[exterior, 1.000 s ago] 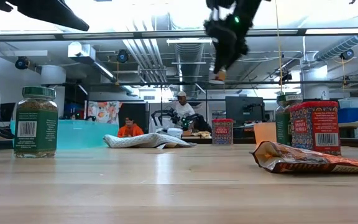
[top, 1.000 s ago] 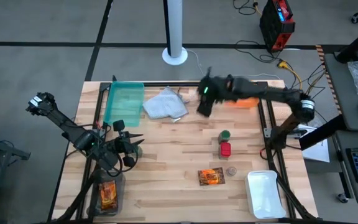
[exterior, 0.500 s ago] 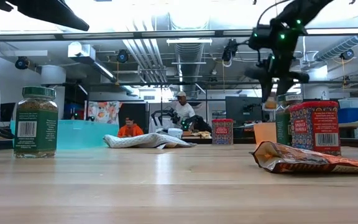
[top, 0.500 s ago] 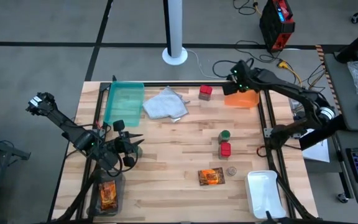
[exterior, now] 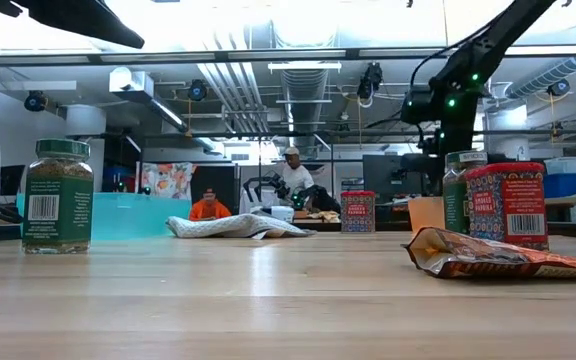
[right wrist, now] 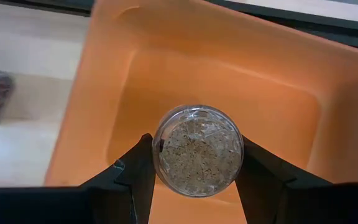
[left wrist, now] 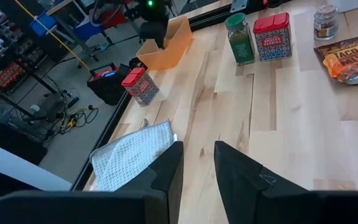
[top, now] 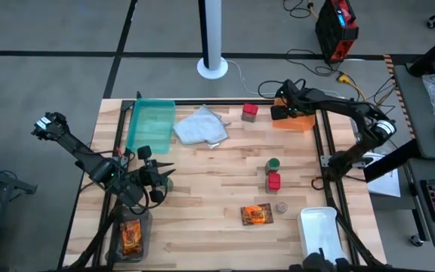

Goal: Sort spices by type
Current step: Put the top brown seasoning bottle into the orange bin, then put the left green seasoning bottle into the blue bin

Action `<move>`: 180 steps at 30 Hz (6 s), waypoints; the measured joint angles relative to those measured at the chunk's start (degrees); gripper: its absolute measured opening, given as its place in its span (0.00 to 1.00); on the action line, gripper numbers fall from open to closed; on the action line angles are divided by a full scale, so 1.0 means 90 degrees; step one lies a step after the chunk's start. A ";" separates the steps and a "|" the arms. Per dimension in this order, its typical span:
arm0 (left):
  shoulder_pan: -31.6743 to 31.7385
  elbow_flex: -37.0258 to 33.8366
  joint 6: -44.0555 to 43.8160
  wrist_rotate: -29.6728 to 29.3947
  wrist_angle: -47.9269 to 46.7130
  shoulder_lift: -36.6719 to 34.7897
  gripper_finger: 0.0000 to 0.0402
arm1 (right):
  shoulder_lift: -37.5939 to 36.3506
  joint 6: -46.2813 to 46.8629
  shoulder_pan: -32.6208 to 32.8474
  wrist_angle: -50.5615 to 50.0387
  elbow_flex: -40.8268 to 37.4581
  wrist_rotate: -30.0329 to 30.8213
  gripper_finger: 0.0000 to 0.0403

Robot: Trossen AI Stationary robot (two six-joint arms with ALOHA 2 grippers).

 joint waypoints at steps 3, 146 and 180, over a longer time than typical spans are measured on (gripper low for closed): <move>0.0000 0.0000 0.0017 -0.0002 0.0000 0.0000 0.19 | 0.0203 -0.0031 -0.0025 0.0000 0.0032 -0.0020 0.42; 0.1166 0.0584 -0.0107 0.3507 -0.1315 0.0668 0.46 | -0.1937 0.0459 0.7486 0.0648 0.0563 0.2123 0.40; 0.4084 0.2574 -0.0062 0.2087 -0.3583 0.0539 0.46 | -0.1639 -0.0455 0.8181 0.0868 0.0618 0.2186 0.13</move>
